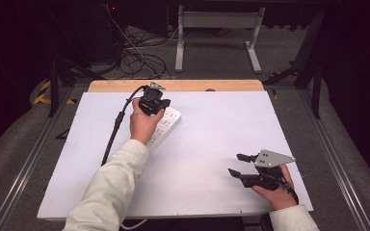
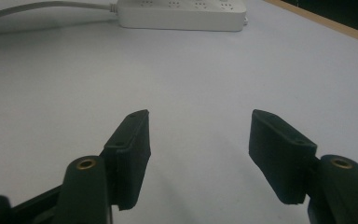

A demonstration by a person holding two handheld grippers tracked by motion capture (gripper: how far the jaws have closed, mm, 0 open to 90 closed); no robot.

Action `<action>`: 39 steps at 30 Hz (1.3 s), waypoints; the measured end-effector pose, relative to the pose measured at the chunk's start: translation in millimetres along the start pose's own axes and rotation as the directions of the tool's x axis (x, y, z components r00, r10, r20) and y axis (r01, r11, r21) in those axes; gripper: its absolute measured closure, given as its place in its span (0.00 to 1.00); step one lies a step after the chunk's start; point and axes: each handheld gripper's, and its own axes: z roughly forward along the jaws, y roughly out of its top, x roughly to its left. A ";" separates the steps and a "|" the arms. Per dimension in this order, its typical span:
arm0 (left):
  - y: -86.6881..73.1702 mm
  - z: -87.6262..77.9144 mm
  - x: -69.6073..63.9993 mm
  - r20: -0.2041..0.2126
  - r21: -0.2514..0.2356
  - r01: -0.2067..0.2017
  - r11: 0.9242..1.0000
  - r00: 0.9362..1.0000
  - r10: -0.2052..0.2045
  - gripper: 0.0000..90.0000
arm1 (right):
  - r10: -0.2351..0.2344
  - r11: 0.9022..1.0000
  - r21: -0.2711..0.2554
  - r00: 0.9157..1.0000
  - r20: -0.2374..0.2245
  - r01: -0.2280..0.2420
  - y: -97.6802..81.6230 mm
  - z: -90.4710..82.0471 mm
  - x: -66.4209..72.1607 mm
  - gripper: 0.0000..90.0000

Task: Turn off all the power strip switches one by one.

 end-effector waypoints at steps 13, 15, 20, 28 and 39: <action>5.7 -33.0 -11.3 0.030 -0.048 -0.069 0.996 0.997 0.070 0.81 | 0.001 1.000 -0.009 1.000 0.002 -0.001 0.7 -1.3 0.0 0.44; 5.4 -37.0 -12.8 0.038 -0.050 -0.067 0.997 0.997 0.069 0.74 | 0.001 1.000 -0.009 1.000 0.000 -0.001 0.7 -1.0 0.1 0.44; 4.3 -51.9 -20.0 0.049 -0.075 -0.097 0.992 0.994 0.101 0.58 | -0.001 1.000 -0.012 1.000 0.002 0.001 1.0 -1.6 0.5 0.44; -8.1 -86.8 -34.3 0.081 -0.137 -0.156 0.978 0.982 0.168 0.51 | -0.003 1.000 -0.014 1.000 0.002 0.003 1.7 -1.9 1.3 0.43; -46.5 -136.0 -36.6 0.075 -0.226 -0.176 0.958 0.978 0.197 0.34 | 0.011 0.999 -0.035 1.000 0.000 -0.011 3.0 -3.4 1.9 0.42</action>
